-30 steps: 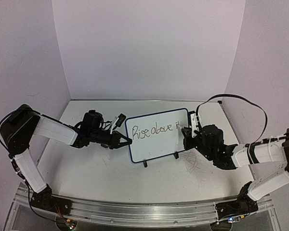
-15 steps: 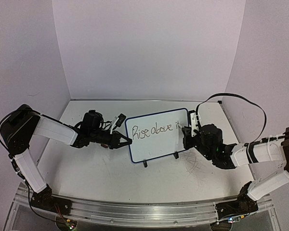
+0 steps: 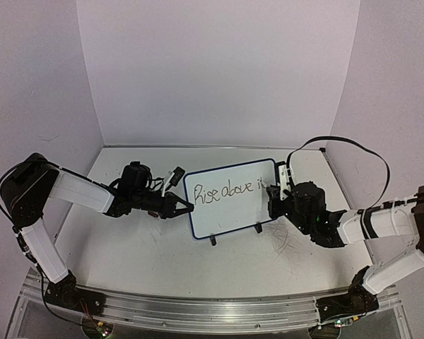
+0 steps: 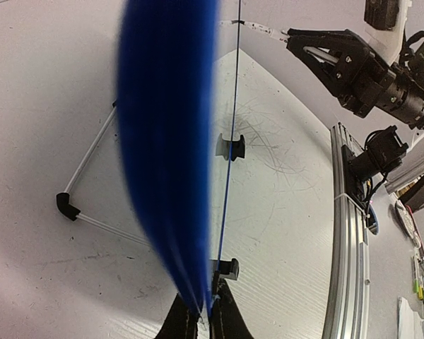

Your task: Write a sentence on the whiteboard

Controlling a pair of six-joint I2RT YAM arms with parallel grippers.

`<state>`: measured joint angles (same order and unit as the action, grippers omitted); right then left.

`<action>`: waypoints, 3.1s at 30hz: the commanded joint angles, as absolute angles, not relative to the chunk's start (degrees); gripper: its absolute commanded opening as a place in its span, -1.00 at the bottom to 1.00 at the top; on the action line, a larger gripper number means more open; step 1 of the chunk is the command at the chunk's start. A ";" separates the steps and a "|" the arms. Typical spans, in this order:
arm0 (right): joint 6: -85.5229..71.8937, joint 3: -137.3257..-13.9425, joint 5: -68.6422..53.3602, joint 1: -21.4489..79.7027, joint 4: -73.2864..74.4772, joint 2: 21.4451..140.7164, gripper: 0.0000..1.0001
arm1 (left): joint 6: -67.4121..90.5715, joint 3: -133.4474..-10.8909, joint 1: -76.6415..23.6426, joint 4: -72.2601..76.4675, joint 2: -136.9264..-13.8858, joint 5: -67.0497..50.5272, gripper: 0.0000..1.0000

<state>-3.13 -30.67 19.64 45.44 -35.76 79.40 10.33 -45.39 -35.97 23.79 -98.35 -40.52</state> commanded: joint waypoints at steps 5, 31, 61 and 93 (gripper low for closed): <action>-5.51 -29.52 27.18 45.38 -36.68 74.78 -1.00 | 7.14 -45.96 -35.86 19.69 -98.09 -35.48 -1.00; 6.07 -45.23 1.23 63.34 -29.30 92.83 -0.99 | 7.65 -46.81 -35.87 19.21 -99.33 -34.58 -1.00; 1.67 -45.09 14.15 64.34 -31.07 97.22 -1.00 | 7.38 -46.67 -36.04 18.84 -99.22 -35.33 -1.00; 0.93 -46.91 11.39 64.52 -29.17 100.06 -1.00 | 7.21 -46.66 -36.04 18.54 -98.89 -35.07 -1.00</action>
<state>1.88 -45.43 11.56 64.64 -29.85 99.03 10.26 -45.76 -36.07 22.93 -98.31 -40.32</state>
